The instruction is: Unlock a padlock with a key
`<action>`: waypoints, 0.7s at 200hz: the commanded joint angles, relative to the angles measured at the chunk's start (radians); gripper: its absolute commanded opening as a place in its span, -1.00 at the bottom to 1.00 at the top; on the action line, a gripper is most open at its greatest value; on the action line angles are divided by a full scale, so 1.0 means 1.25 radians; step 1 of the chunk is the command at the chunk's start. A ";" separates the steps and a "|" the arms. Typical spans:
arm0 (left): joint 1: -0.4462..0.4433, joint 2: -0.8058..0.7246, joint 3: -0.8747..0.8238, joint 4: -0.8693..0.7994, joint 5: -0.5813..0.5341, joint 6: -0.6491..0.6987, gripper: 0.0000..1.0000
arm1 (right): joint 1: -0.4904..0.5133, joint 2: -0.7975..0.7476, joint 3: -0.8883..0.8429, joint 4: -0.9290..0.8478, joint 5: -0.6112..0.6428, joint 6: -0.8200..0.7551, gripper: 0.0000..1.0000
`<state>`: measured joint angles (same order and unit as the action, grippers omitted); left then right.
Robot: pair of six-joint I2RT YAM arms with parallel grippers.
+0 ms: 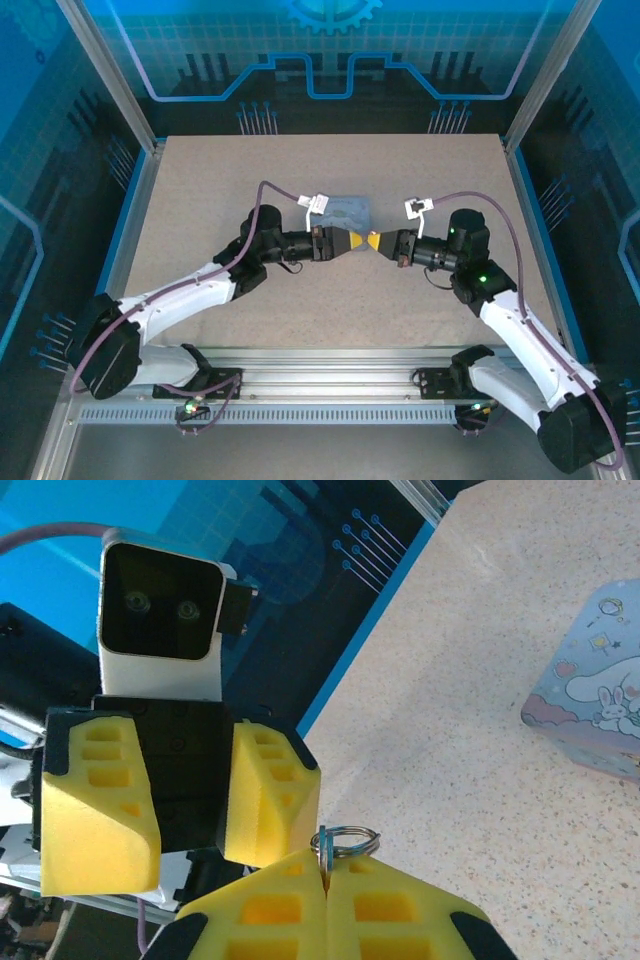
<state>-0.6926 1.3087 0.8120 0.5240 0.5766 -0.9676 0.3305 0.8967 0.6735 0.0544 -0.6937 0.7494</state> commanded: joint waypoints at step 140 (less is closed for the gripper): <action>-0.016 0.034 0.020 0.065 0.033 -0.010 -0.35 | 0.010 -0.031 -0.018 0.078 -0.041 0.055 -1.00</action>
<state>-0.7044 1.3354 0.8120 0.5655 0.5922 -0.9787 0.3328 0.8665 0.6716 0.1276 -0.7193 0.8124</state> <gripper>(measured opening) 0.330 0.057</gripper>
